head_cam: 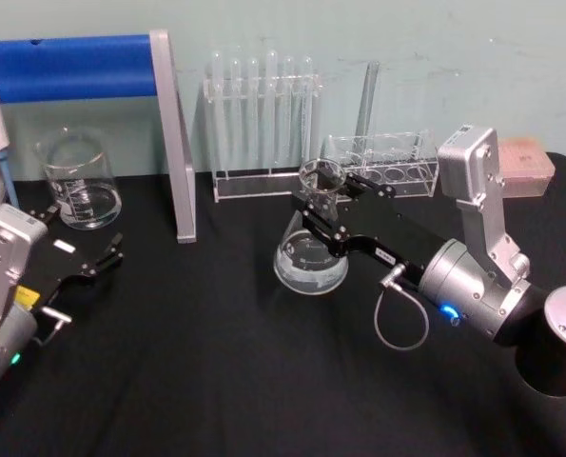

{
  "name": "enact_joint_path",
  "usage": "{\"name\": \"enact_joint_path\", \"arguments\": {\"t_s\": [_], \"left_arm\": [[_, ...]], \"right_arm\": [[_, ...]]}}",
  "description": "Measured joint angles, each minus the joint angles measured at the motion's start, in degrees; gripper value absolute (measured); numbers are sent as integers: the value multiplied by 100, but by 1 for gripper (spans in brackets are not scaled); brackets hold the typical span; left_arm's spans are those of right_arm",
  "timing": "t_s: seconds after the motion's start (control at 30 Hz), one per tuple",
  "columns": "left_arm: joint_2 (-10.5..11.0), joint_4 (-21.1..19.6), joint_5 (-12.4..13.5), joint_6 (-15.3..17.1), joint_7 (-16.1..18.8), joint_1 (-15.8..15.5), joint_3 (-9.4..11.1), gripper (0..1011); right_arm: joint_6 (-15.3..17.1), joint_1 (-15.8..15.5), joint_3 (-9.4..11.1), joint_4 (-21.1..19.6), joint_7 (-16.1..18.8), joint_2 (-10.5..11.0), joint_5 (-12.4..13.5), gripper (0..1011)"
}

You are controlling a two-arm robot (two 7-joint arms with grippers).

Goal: Grasp the erlenmeyer flask with one hand, shake it three times, then place it back.

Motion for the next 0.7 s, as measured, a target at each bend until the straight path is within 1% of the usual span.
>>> {"name": "enact_joint_path", "arguments": {"t_s": [0.7], "left_arm": [[0, 0, 0, 0, 0, 0, 0, 1001]], "right_arm": [[21, -10, 39, 29, -50, -48, -17, 450]]}}
